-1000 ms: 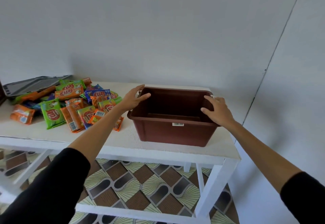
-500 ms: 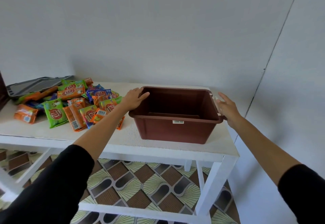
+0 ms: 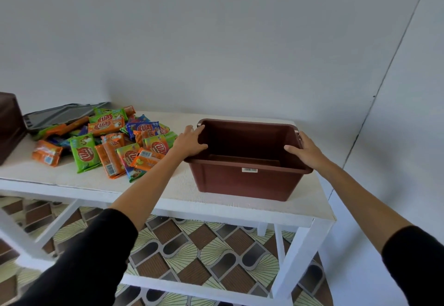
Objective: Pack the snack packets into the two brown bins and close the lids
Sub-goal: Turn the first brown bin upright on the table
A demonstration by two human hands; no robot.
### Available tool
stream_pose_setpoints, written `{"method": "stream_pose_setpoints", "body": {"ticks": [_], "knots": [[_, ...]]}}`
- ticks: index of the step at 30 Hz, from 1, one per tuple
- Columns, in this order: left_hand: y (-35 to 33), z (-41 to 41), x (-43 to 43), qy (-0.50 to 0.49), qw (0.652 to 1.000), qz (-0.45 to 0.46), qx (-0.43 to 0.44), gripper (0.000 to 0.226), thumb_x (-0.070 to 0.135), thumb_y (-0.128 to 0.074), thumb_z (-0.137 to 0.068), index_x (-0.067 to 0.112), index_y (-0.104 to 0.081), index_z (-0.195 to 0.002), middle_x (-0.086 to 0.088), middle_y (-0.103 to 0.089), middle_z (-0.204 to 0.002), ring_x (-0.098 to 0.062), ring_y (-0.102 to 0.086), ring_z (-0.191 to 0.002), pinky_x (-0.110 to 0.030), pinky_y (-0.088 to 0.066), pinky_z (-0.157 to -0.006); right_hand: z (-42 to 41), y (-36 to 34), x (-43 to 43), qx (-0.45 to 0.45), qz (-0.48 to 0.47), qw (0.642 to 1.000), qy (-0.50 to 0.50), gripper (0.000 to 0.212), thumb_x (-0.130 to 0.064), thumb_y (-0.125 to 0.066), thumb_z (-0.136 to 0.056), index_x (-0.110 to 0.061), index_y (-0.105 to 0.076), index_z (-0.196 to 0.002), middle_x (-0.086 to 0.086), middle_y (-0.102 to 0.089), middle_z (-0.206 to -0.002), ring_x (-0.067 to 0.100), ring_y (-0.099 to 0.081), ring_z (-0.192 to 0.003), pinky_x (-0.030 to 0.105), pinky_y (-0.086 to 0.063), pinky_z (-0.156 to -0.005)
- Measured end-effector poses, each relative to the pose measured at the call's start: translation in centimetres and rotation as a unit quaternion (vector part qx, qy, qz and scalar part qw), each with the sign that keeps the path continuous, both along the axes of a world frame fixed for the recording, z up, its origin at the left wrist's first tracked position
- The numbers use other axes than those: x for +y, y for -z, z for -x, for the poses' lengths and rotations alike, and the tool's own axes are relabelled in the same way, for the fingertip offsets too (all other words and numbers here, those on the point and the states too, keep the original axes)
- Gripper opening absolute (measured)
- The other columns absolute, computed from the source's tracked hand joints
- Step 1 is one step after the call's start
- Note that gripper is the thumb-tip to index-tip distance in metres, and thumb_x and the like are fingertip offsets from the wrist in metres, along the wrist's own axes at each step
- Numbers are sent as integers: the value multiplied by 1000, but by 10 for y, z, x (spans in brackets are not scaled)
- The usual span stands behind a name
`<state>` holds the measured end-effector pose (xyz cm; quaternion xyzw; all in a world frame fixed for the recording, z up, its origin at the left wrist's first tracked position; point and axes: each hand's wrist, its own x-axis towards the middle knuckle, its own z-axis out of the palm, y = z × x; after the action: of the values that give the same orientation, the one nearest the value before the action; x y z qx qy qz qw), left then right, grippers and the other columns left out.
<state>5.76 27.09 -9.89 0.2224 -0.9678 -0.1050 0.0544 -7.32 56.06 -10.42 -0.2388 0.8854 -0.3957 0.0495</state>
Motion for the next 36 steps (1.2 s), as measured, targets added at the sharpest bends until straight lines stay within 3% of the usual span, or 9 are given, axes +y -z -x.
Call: {"method": "stream_pose_setpoints", "body": {"ticks": [3,6,10,17,25,27,30,36], "knots": [[0,1,0,-8,999,16,28,66,38,-52,-90,21,-22,-147,-17,-20,-151,-37,-24,-137,-51,-29,-109,-1,-2,-2,102,-88,991,23,69,-43,-64,-82,-22,-34,-141,15,-46,-135,34,-39,-128,45,-37,-104],[-3,4,4,8,995,26,91,58,35,-52,-90,19,-33,-142,-14,-31,-147,-33,-28,-135,-51,-32,-107,-9,-12,-10,153,-83,984,41,60,-37,-60,-87,-20,-38,-139,15,-37,-140,32,-27,-134,42,-35,-103],[-18,12,13,36,990,-31,133,50,29,-51,-91,15,-41,-137,-15,-47,-134,-30,-42,-125,-44,-37,-103,-10,-24,-31,132,-85,988,4,56,-36,-58,-89,-20,-40,-139,14,-37,-141,30,-29,-134,40,-32,-105],[-37,5,-5,7,983,-61,173,45,24,-51,-92,11,-45,-134,-13,-48,-136,-27,-42,-127,-36,-34,-103,-6,-44,-96,127,-70,987,-63,56,-35,-57,-89,-19,-40,-140,14,-38,-142,30,-32,-135,39,-29,-108],[-54,-45,-105,-83,977,-90,175,43,24,-53,-92,12,-46,-132,-13,-50,-131,-27,-50,-118,-35,-41,-95,-25,-65,-236,144,-52,973,-174,56,-32,-59,-88,-18,-41,-139,14,-41,-142,28,-34,-134,36,-31,-107],[-65,-80,-208,-137,972,-74,177,42,24,-54,-91,13,-47,-131,-13,-53,-128,-27,-53,-115,-35,-44,-93,-45,-71,-359,146,-24,964,-219,56,-33,-59,-88,-18,-41,-139,14,-41,-141,28,-34,-134,36,-31,-105],[-74,-103,-280,-176,966,-61,179,41,23,-55,-90,12,-49,-129,-13,-55,-127,-26,-53,-116,-32,-43,-93,-64,-82,-433,156,-19,953,-260,58,-34,-60,-88,-17,-40,-140,14,-42,-141,29,-35,-133,37,-33,-104],[-85,-113,-311,-180,963,-71,187,40,24,-55,-91,11,-51,-128,-14,-55,-126,-27,-54,-114,-31,-40,-97,-60,-81,-468,166,-32,948,-269,60,-34,-61,-87,-17,-40,-140,15,-43,-141,30,-38,-131,38,-36,-103]]}}
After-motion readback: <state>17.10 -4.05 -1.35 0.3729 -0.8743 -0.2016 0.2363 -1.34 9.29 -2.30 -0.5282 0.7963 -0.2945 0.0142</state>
